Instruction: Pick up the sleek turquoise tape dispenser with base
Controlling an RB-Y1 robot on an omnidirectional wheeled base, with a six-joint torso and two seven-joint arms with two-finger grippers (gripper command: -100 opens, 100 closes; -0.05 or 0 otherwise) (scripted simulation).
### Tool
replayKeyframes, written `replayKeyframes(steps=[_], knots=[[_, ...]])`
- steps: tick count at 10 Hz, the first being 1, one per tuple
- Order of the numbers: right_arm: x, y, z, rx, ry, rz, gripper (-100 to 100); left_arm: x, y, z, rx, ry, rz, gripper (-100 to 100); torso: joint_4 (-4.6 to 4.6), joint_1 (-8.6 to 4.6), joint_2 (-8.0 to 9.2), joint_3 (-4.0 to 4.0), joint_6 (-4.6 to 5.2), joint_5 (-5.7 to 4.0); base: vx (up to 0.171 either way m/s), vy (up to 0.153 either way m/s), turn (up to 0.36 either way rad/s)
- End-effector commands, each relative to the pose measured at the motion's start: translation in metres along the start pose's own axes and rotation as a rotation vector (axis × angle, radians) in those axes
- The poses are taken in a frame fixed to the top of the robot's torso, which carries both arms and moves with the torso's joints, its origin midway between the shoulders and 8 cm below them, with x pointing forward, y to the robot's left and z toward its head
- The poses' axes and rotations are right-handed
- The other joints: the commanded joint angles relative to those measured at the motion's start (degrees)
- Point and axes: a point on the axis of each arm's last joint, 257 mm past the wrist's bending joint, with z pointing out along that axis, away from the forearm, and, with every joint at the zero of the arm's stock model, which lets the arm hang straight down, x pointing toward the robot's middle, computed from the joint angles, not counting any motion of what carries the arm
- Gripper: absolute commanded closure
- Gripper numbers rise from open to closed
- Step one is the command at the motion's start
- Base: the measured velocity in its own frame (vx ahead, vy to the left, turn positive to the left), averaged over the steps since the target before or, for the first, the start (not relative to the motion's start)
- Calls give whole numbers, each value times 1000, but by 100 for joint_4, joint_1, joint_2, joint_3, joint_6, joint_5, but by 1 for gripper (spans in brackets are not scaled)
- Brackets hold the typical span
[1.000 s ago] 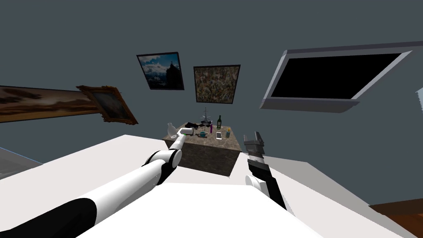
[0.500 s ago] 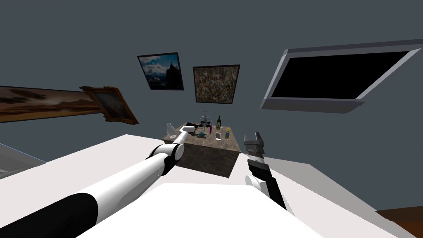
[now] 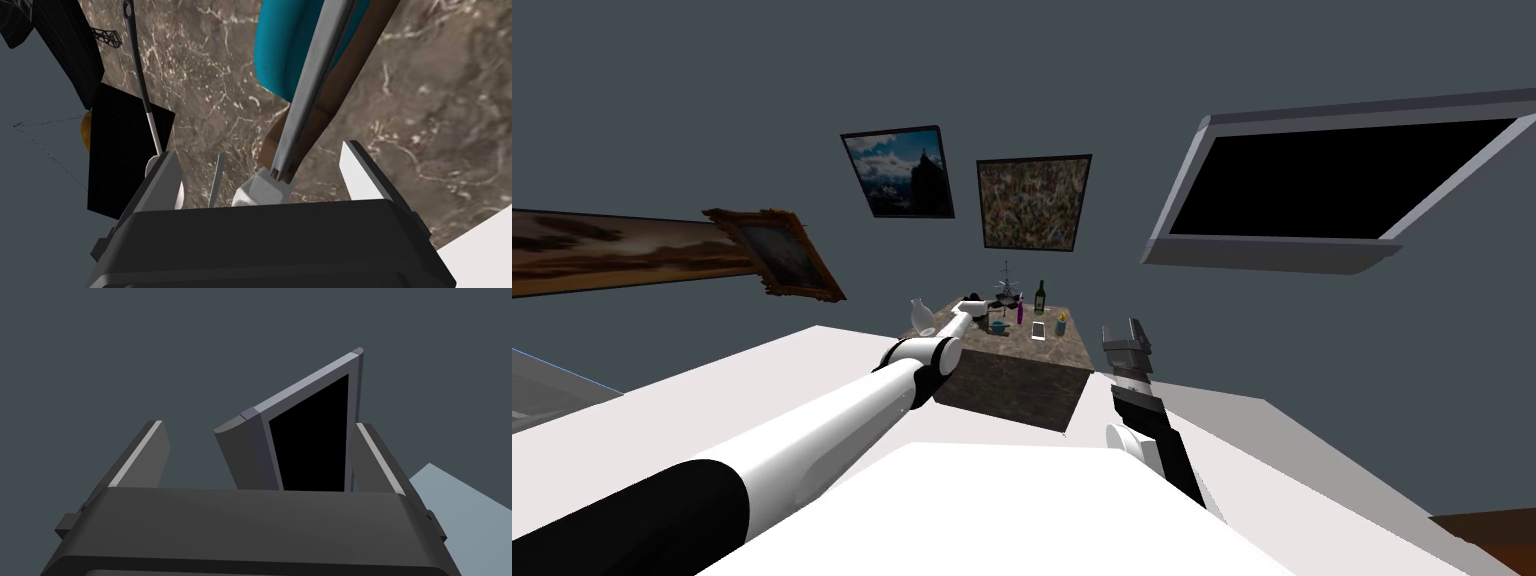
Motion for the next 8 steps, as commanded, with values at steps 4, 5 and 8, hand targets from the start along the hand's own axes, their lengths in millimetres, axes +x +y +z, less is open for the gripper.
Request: replayKeyframes(steps=[4,5,8], knots=[[0,0,0,0,0,0,0,20,19,-9,-118,18,-6,-100,-1,6,0,0,-1,1,34,-28,-5],[0,0,0,0,0,0,0,23,23,-11,-140,20,-7,-100,-1,5,-2,-1,-1,1,34,-23,-15],[0,0,0,0,0,0,0,25,24,-12,-152,22,-8,-100,0,12,4,2,-2,3,14,-6,-5]])
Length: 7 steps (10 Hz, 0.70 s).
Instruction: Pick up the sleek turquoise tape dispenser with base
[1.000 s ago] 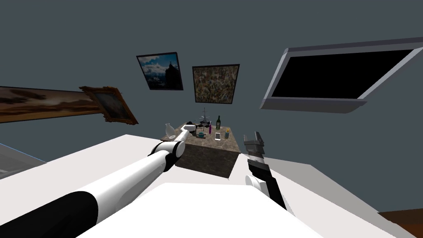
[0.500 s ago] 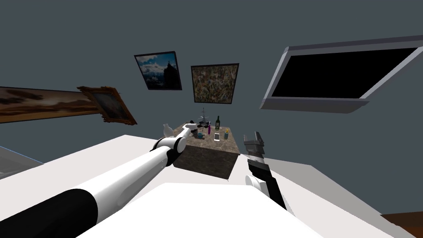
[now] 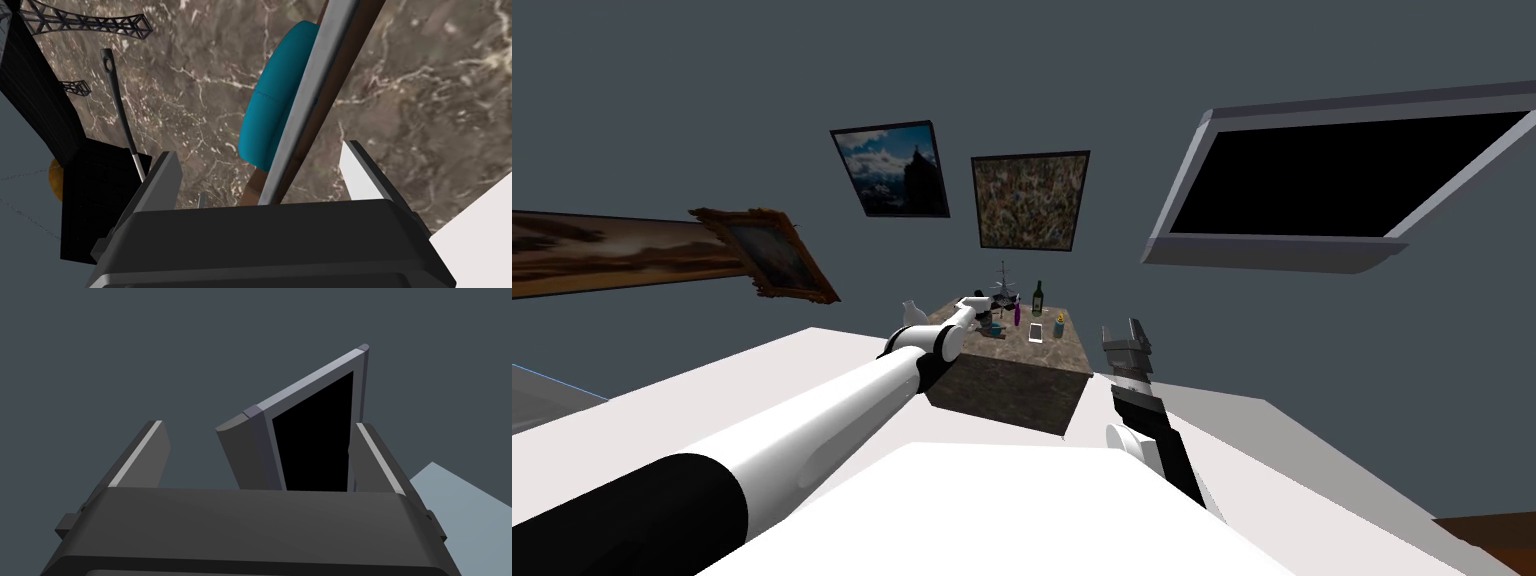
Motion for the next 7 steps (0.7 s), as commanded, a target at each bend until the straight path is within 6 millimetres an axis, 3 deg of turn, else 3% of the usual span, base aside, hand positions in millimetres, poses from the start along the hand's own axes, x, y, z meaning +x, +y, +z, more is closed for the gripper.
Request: replayKeyframes(steps=[1,2,5,6,7], knots=[[0,0,0,0,0,0,0,0,0,0,0,0,0,0,0,0,0,0,0,0,0,0,0],[0,0,0,0,0,0,0,-4,8,10,4,-1,-2,-100,1,1,2,1,0,0,39,-13,-22],[0,0,0,0,0,0,0,-5,9,13,6,-1,-2,-100,-4,1,-14,-8,0,0,40,-4,-4],[0,0,0,0,0,0,0,-5,9,13,6,-1,-2,100,-2,1,-6,-4,0,0,0,0,0],[0,0,0,0,0,0,0,-5,11,13,3,-1,-2,100,2,2,-3,-1,1,0,0,0,0]])
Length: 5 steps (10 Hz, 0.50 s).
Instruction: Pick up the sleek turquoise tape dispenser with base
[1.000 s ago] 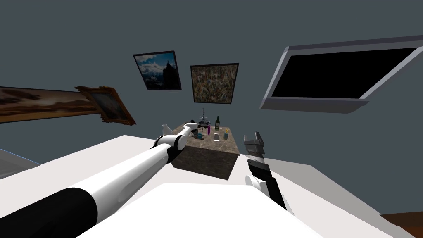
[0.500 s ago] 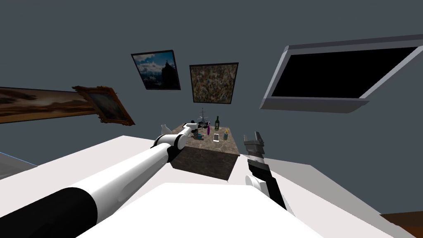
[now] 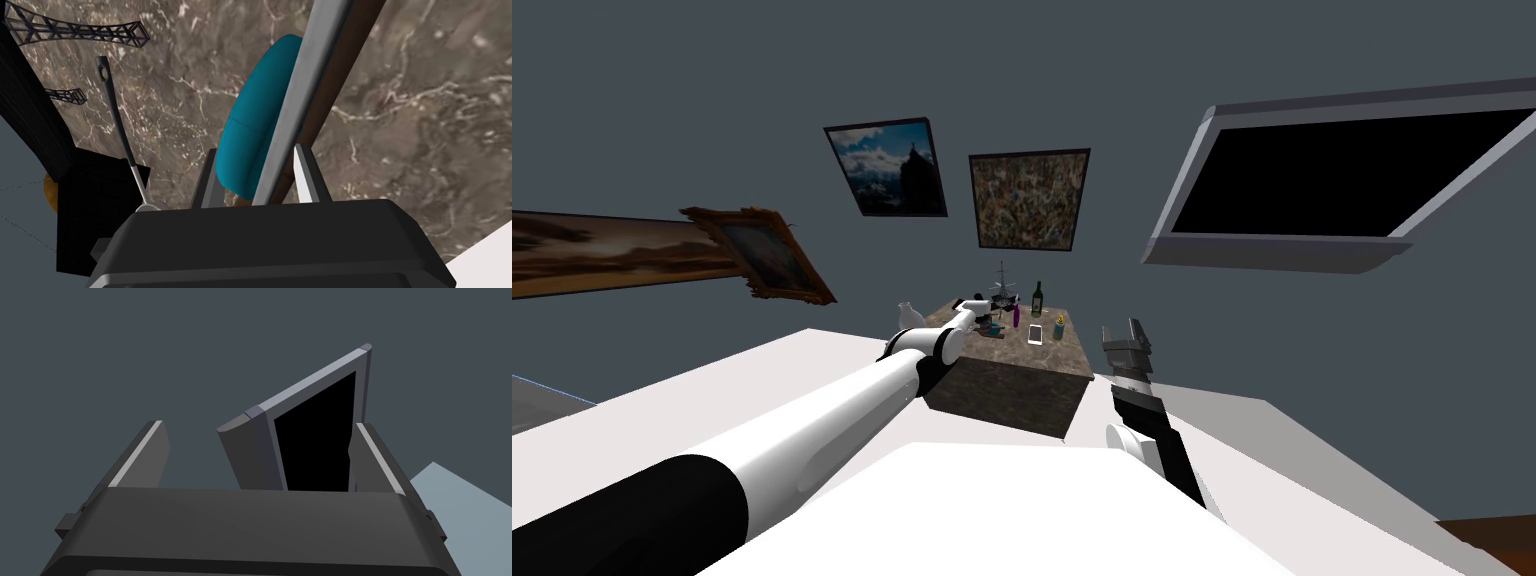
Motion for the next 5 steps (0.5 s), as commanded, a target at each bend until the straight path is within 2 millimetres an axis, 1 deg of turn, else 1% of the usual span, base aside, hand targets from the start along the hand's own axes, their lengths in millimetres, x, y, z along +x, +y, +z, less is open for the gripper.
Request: replayKeyframes(steps=[1,3,4,5], knots=[[0,0,0,0,0,0,0,0,0,0,0,0,0,100,0,0,0,0,0,0,0,0,0],[0,0,0,0,0,0,0,0,0,0,1,0,0,100,0,0,3,1,0,0,0,0,0],[0,0,0,0,0,0,0,0,0,0,1,0,0,0,0,0,4,2,0,0,0,0,0],[0,0,0,0,0,0,0,3,-7,-9,-2,1,1,100,0,0,4,2,0,0,-41,8,19]])
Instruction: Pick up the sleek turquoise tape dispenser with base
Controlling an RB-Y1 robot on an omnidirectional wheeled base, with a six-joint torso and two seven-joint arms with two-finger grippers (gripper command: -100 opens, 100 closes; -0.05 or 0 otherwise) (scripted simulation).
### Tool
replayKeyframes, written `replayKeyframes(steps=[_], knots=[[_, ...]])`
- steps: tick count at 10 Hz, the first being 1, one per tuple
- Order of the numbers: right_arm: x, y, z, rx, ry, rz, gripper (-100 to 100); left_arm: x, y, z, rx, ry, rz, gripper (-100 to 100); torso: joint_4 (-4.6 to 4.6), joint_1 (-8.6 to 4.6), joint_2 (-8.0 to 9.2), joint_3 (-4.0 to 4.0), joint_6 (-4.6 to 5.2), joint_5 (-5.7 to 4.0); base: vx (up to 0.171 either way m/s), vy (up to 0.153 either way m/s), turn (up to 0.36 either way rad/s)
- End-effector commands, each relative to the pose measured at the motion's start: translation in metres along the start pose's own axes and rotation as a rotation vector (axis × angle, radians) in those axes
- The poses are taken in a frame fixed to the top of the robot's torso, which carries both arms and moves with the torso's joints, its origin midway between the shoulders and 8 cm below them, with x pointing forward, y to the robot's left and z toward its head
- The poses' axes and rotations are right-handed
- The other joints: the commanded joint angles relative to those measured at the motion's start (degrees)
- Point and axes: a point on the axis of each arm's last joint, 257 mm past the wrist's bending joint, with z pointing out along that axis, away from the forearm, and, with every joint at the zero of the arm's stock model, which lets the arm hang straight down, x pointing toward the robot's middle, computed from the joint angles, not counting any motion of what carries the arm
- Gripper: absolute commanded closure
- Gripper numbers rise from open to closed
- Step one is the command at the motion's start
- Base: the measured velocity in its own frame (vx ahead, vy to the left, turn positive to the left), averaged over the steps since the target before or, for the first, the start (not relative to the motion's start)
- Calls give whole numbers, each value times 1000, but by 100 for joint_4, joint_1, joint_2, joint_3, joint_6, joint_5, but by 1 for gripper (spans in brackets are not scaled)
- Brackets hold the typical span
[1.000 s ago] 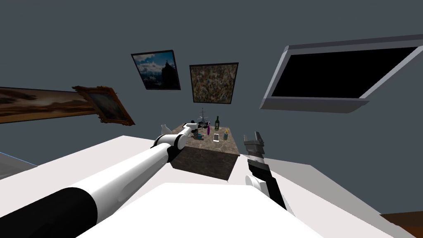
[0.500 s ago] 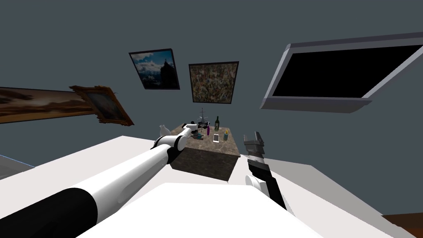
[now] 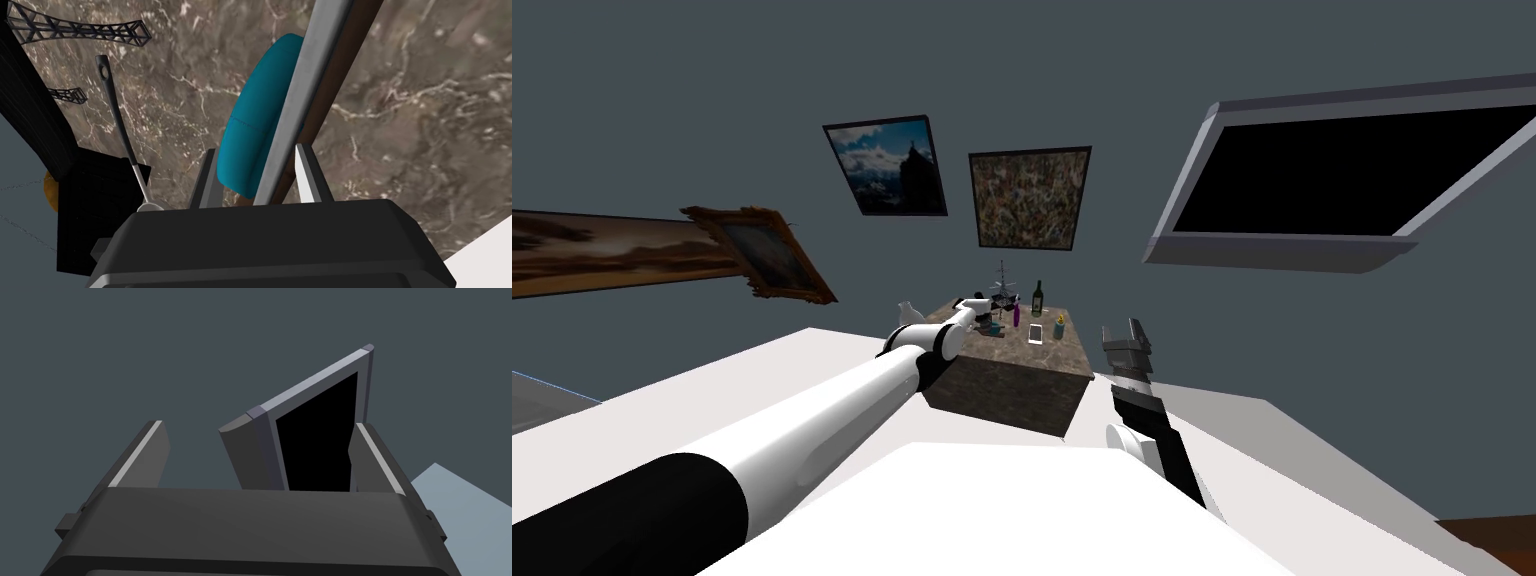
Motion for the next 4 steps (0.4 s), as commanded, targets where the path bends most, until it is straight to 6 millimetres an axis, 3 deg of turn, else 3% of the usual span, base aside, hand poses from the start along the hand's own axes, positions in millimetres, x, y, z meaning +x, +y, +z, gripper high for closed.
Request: replayKeyframes(steps=[1,3,4], knots=[[0,0,0,0,0,0,0,0,4,-1,-15,-2,0,100,0,0,0,0,0,0,-48,9,6],[0,0,0,0,0,0,0,1,-1,-3,-3,0,0,100,1,0,4,3,0,1,-19,3,0],[0,0,0,0,0,0,0,1,0,-3,-5,0,0,0,0,-2,-2,0,0,0,0,0,0]])
